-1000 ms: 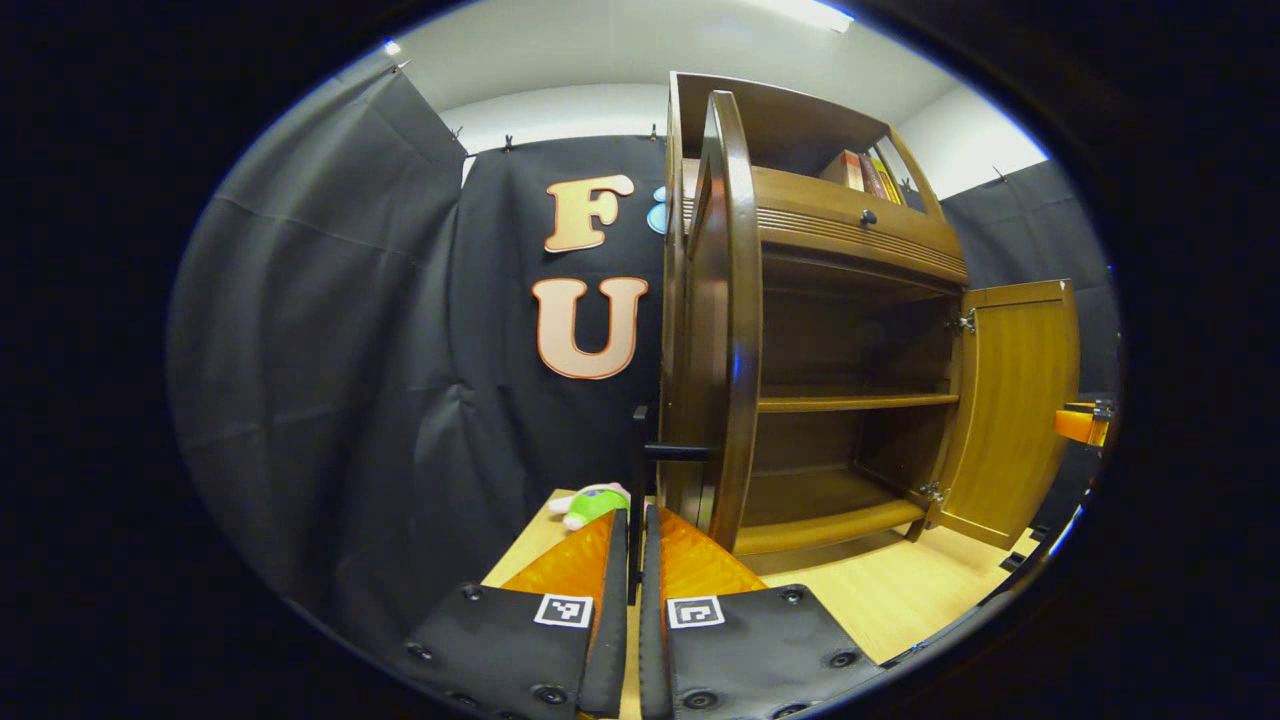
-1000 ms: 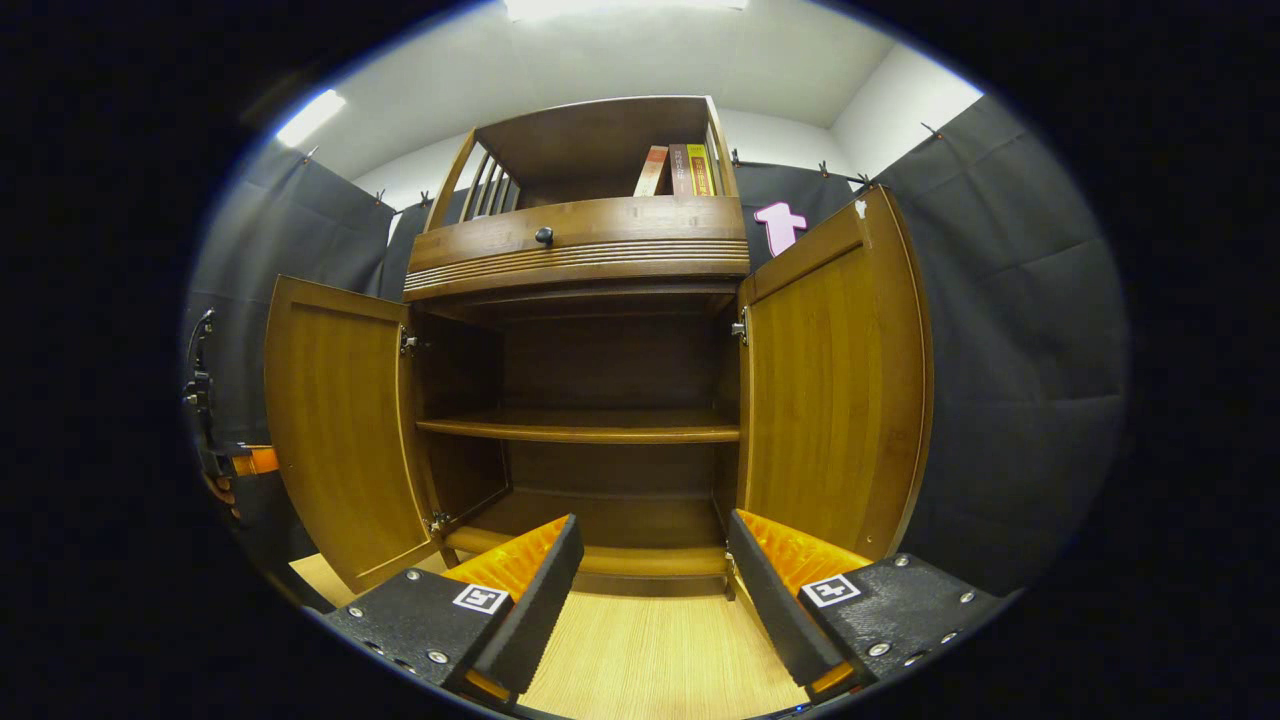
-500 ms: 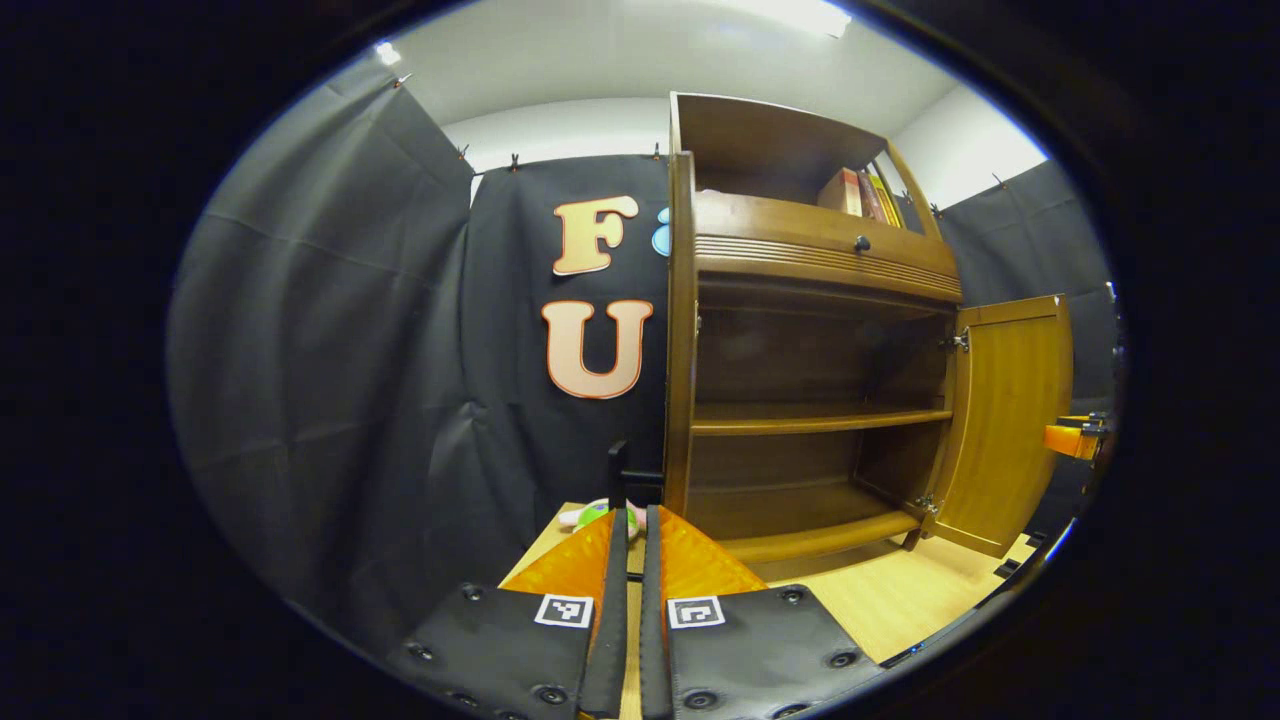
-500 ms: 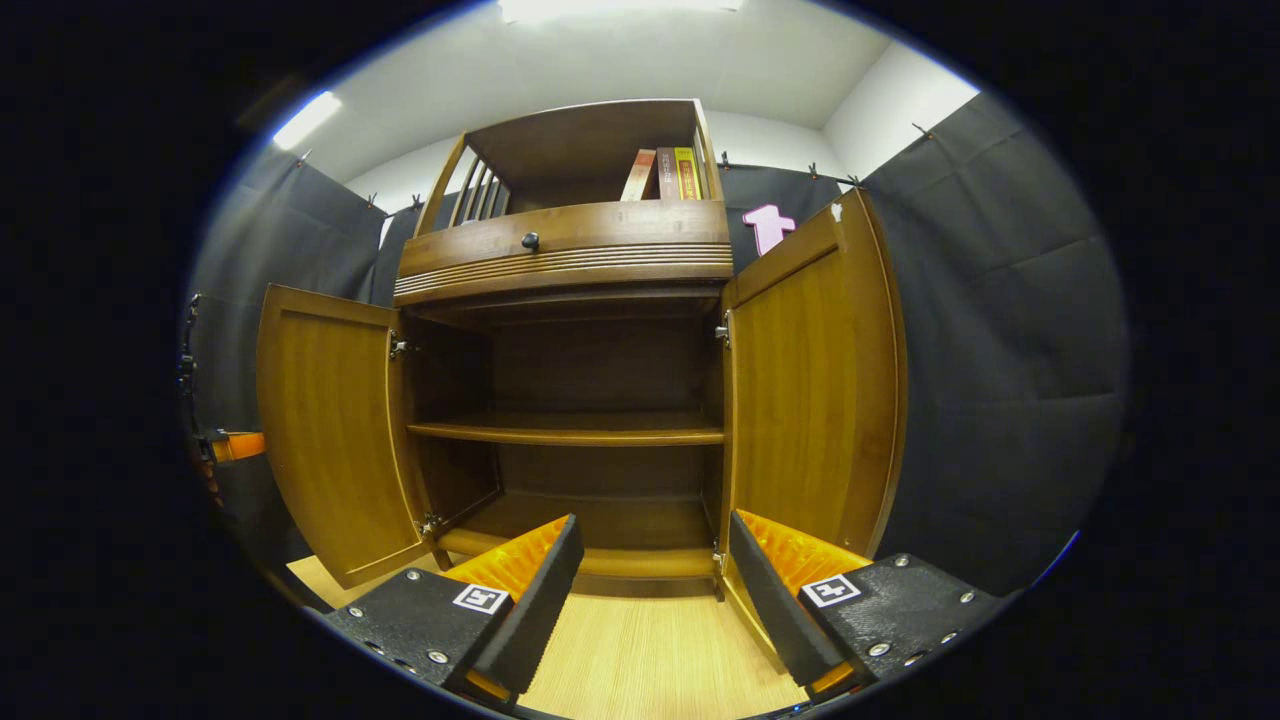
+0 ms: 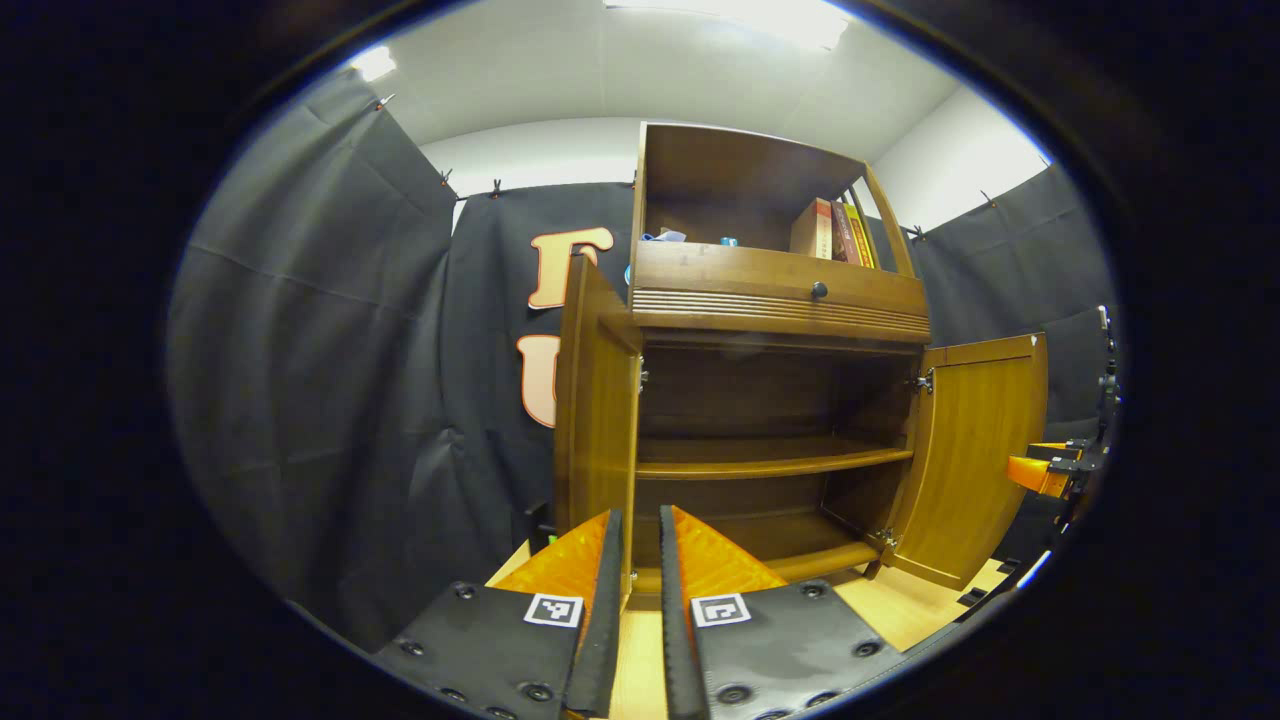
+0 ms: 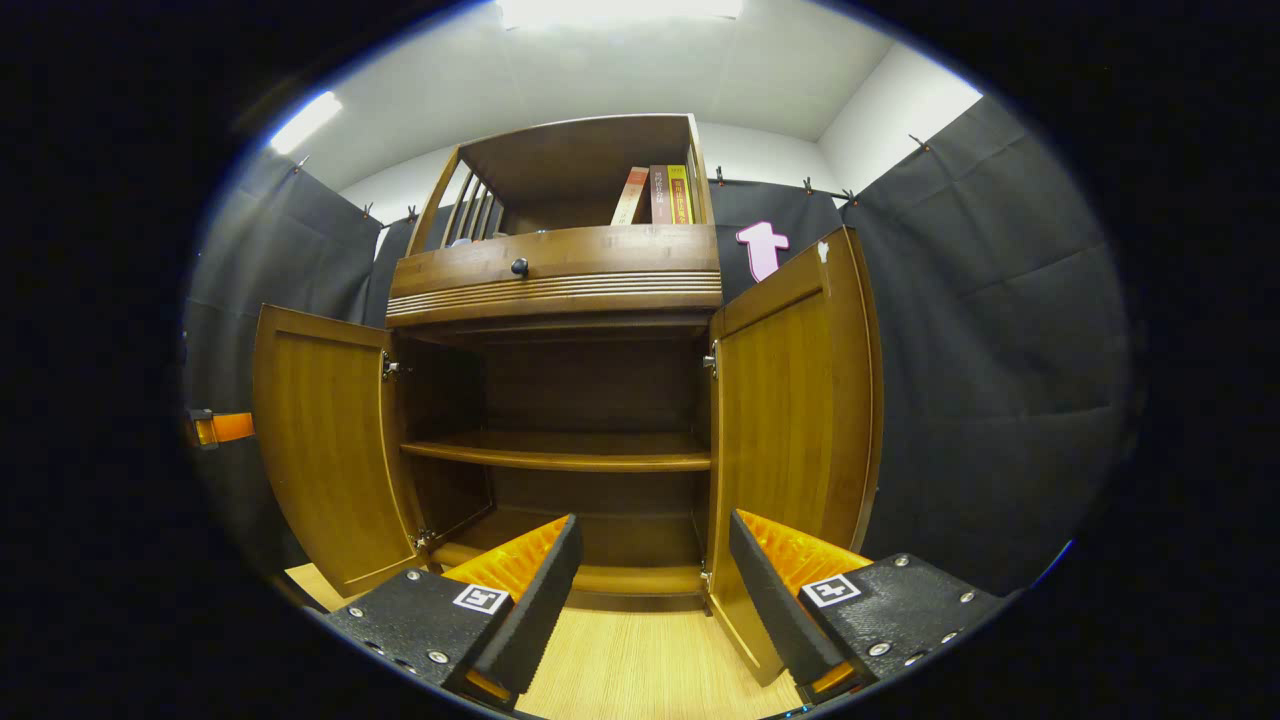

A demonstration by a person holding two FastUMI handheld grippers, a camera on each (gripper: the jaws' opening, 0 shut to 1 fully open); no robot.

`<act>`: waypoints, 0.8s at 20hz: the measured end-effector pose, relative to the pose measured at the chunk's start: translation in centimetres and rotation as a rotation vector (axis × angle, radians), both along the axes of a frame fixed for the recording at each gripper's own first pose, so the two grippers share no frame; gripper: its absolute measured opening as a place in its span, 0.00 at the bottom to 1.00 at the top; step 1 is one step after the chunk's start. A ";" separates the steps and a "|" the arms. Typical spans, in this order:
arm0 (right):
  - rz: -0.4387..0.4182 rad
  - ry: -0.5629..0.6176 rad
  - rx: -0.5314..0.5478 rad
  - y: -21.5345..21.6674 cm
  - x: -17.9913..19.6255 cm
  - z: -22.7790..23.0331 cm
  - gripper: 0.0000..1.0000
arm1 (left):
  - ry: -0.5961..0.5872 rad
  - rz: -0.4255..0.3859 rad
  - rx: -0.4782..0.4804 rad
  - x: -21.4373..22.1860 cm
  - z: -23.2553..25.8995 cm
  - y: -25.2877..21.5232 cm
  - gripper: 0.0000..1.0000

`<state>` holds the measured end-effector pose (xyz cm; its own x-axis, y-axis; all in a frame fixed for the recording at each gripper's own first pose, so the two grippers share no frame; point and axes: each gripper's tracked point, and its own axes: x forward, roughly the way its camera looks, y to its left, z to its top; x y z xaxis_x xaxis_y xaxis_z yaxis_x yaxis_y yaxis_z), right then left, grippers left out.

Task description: Open the right door of the double-door shoe cabinet with the right hand, and open the left door with the left hand.

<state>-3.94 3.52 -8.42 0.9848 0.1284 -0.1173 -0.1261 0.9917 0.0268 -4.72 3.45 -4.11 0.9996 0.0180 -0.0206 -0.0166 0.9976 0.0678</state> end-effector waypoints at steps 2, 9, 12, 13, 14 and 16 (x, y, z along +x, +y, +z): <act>-0.003 -0.019 -0.002 -0.2 0.2 1.0 0.91 | 0.001 -0.018 0.008 0.8 0.5 -2.0 0.35; -0.001 -0.065 -0.030 -1.3 1.5 3.2 1.00 | -0.009 -0.095 -0.035 3.4 3.3 -8.2 0.75; 0.006 -0.065 -0.029 -1.3 1.7 3.5 1.00 | -0.027 -0.101 -0.037 4.1 4.3 -9.6 0.91; 0.005 -0.066 -0.031 -1.4 1.8 3.5 1.00 | -0.026 -0.106 -0.045 4.3 4.4 -9.9 0.94; 0.004 -0.067 -0.033 -1.5 2.0 3.5 1.00 | -0.025 -0.107 -0.052 4.3 4.4 -10.0 0.97; 0.007 -0.062 -0.032 -1.4 2.2 3.4 1.00 | -0.019 -0.107 -0.052 4.6 4.3 -10.2 0.97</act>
